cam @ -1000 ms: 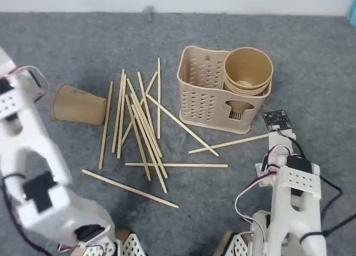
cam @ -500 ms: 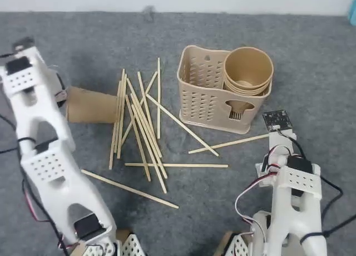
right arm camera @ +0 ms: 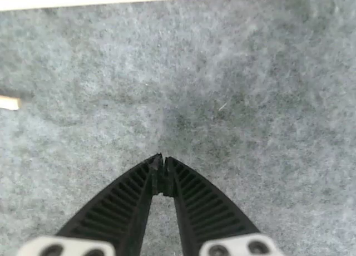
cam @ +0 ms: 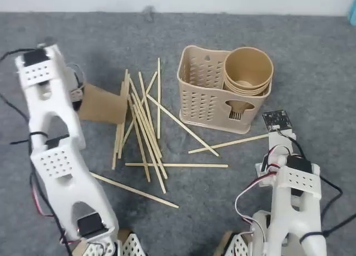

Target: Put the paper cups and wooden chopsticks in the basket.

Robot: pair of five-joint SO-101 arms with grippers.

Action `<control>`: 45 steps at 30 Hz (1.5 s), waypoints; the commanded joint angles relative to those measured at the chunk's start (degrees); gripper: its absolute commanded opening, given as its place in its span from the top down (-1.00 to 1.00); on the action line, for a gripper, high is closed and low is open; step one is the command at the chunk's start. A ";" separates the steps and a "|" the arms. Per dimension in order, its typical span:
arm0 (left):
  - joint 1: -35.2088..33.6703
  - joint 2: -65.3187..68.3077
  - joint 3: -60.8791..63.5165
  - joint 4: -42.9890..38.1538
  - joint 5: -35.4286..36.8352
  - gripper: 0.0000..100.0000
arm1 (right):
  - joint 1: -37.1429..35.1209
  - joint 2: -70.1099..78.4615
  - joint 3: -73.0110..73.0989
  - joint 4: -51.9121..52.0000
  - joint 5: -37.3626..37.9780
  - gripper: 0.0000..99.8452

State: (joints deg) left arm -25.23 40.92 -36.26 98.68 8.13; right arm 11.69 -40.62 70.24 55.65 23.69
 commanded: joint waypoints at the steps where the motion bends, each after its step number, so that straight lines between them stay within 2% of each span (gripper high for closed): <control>1: 4.22 -7.91 3.47 1.85 1.58 0.98 | -0.75 -1.71 -0.26 -0.75 0.62 0.98; 11: 14.33 -16.88 10.86 1.85 4.84 0.98 | -0.75 -1.71 -0.26 -0.84 0.70 0.98; 25: 26.11 -17.76 13.67 1.76 6.59 0.98 | -0.75 -1.71 -0.26 -1.01 0.70 0.98; 35: 27.08 -25.49 12.35 1.85 6.33 0.96 | -0.75 -1.71 -0.26 -1.01 2.20 0.98; 41: 26.20 -32.70 12.62 1.85 6.33 0.73 | -0.75 -1.71 -0.26 -0.92 2.20 0.98; 45: 24.18 -35.16 12.62 1.85 4.75 0.71 | -0.75 -1.71 -0.26 -0.92 2.20 0.98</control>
State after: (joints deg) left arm 0.70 10.33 -22.20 98.68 13.93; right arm 11.69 -40.62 70.24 55.65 25.10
